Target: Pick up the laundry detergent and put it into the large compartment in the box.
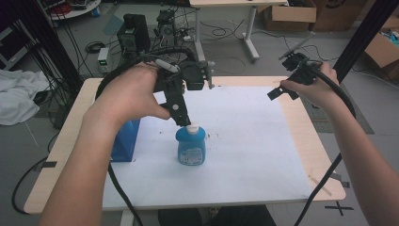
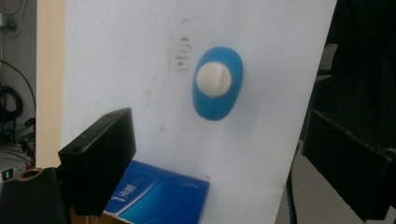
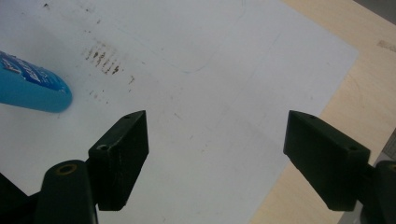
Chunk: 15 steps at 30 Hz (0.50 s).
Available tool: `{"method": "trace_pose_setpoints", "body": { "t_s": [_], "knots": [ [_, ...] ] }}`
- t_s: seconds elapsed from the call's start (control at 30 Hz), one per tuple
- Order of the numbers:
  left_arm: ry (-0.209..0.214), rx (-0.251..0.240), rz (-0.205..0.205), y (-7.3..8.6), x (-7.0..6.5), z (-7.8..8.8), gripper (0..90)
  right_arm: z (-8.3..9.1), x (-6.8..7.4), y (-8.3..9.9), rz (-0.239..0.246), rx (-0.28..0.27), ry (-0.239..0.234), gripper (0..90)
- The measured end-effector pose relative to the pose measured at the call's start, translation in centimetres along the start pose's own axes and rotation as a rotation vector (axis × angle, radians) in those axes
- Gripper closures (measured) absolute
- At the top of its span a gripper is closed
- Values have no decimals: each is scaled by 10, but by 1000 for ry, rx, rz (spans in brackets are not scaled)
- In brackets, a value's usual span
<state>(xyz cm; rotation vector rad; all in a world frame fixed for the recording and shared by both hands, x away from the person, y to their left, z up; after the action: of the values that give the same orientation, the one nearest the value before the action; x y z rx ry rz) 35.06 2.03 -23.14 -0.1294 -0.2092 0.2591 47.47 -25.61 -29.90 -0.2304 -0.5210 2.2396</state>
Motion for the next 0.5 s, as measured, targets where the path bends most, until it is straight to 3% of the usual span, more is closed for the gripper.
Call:
{"method": "trace_pose_setpoints", "body": {
  "t_s": [0.5],
  "knots": [
    [15, 6, 11, 7, 2, -11, 106, -5, -1, 1, 7, 5, -2, 220]
  ]
}}
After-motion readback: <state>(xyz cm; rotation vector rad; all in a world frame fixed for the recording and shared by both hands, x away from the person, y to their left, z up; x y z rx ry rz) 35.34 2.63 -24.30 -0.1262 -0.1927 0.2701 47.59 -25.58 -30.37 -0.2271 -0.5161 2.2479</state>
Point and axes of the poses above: each handheld gripper's, and its own axes: z roughly backward along the jaws, y roughly out of its underside, x roughly to its left, the point moved 10 cm from there along -z, roughly forward along the jaws, and after that the axes turned 3 degrees about z, right-handed, at the moved point
